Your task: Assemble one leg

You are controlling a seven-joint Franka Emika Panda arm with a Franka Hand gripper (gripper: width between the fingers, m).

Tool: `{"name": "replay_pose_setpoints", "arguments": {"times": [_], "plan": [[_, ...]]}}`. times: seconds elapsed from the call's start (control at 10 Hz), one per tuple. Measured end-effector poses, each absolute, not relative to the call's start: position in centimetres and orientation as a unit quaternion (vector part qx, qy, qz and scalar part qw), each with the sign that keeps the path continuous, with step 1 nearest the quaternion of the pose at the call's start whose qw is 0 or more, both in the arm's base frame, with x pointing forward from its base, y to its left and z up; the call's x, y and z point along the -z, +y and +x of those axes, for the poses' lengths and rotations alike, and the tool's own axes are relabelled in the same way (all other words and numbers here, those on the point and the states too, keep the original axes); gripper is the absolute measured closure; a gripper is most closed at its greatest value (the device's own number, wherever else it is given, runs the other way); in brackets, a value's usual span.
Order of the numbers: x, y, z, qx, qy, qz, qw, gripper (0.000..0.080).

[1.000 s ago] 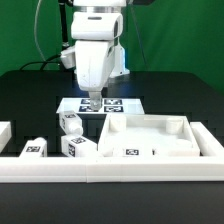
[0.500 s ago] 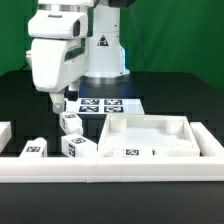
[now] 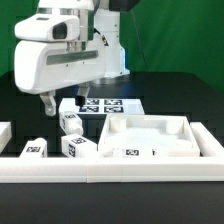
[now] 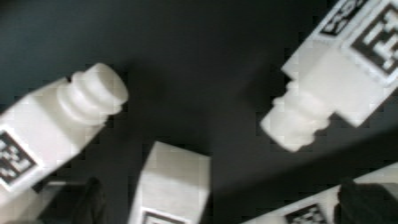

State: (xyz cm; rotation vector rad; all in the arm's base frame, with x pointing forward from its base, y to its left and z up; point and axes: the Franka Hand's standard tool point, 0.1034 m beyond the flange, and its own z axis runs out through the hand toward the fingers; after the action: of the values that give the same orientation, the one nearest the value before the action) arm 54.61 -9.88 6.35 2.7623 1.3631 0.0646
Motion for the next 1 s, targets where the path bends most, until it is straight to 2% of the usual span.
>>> {"name": "replay_pose_setpoints", "arguments": {"times": [0.5,0.8,1.0], "plan": [[-5.8,-10.1,55.7,-0.028,0.332,0.943,0.015,0.0151],[-4.7,-9.6,57.7,-0.033,0.336,0.941,0.016,0.0151],[-3.6,-9.5,57.7,-0.03,0.345,0.938,0.014,0.0151]]}}
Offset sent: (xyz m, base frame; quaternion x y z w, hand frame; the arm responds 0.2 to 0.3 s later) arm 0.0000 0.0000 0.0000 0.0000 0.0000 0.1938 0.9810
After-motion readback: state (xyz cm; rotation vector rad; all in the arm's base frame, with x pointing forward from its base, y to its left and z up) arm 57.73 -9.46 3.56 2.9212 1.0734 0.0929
